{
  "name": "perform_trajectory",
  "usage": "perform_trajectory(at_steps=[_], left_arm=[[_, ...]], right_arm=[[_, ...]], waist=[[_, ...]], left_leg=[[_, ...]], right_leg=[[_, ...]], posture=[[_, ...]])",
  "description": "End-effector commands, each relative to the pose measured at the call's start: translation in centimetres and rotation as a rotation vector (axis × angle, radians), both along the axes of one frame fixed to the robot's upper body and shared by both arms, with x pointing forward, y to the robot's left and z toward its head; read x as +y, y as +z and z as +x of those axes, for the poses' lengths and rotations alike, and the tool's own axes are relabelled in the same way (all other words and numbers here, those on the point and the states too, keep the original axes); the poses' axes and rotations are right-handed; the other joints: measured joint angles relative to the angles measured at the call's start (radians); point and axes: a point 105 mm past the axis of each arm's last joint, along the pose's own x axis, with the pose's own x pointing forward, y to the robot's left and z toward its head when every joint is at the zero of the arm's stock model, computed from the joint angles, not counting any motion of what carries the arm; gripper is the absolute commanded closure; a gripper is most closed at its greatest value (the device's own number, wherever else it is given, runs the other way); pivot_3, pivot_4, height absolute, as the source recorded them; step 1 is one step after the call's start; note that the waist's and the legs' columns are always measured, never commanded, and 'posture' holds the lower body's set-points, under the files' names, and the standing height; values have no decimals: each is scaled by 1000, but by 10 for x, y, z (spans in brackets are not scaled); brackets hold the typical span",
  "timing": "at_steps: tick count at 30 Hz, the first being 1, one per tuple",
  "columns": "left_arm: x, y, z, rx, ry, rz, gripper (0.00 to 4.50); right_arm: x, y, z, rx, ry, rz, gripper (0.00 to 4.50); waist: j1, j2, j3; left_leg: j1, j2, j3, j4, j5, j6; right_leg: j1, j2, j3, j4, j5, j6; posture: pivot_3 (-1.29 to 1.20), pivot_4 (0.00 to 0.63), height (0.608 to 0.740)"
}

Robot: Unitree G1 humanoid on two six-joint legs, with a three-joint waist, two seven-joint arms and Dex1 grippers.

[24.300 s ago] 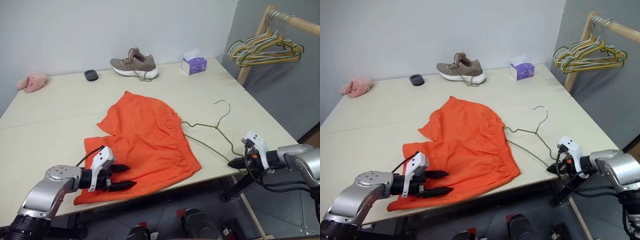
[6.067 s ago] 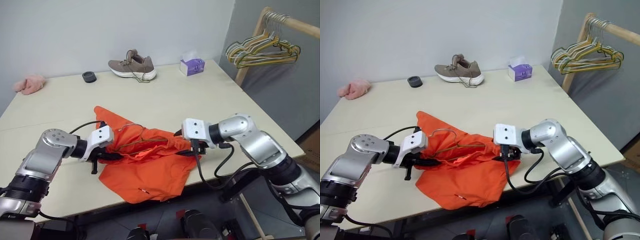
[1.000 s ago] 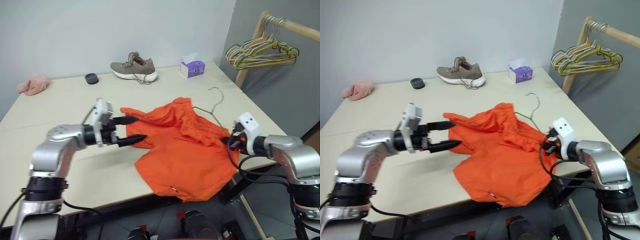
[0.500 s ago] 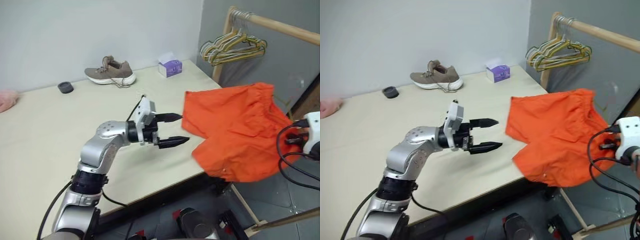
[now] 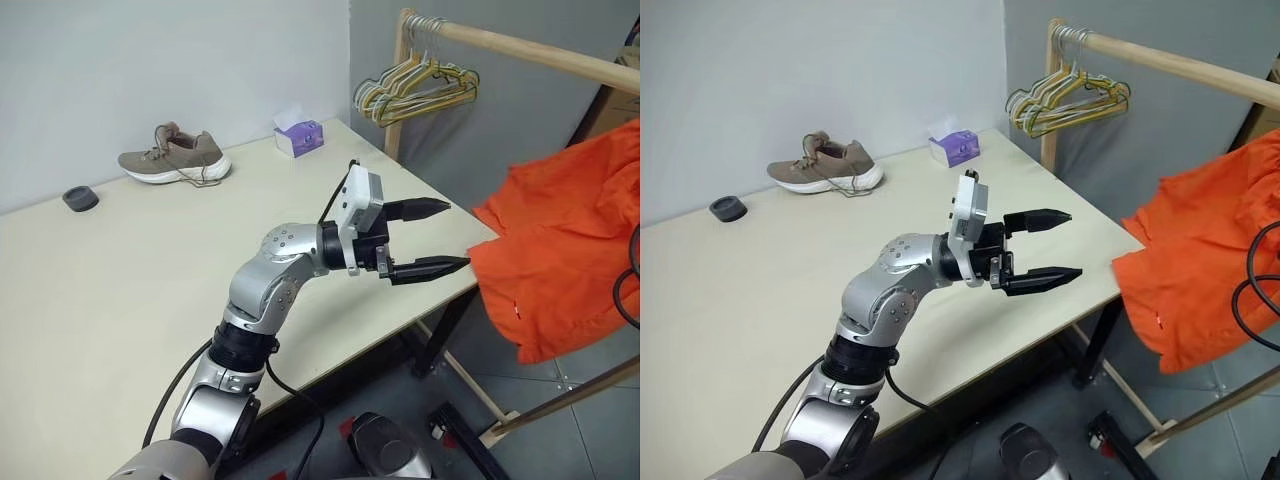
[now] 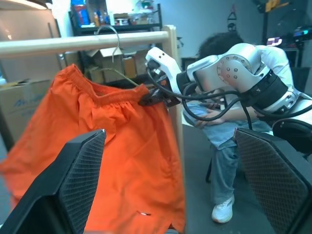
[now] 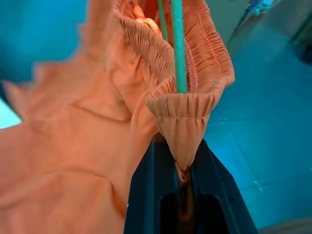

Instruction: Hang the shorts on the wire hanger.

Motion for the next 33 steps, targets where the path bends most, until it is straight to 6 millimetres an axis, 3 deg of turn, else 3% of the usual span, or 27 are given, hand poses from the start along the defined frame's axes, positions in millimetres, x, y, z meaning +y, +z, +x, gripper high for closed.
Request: perform_trajectory(at_steps=[1, 12, 20, 33], left_arm=[[-3, 10, -2, -55, 0, -22, 31], [-17, 24, -6, -134, -17, -46, 31], [-27, 33, -10, -141, -70, -65, 31], [-34, 47, -15, -104, -134, -109, 31]], right_arm=[[0, 26, 2, -78, -8, -26, 4500], [6, 24, 27, -51, 20, 281, 4500], [10, 24, 33, -26, 10, 404, 4500], [18, 28, 32, -63, 17, 382, 4500]], waist=[[0, 0, 1], [12, 2, 13], [16, 6, 21], [16, 5, 24]], left_leg=[[0, 0, 1, 0, 0, 0], [-1, -1, 2, -1, -4, 6], [-5, -1, 2, -1, -7, 7], [-5, -2, 4, -1, -7, 7]], right_leg=[[0, 0, 1, -1, 0, 0], [-1, 0, 2, -3, 0, 2], [-3, 0, 4, -5, 0, 5], [-4, 0, 6, -7, 0, 7]], posture=[[-480, 99, 740], [-475, 106, 740], [-472, 112, 740], [-480, 107, 740]])
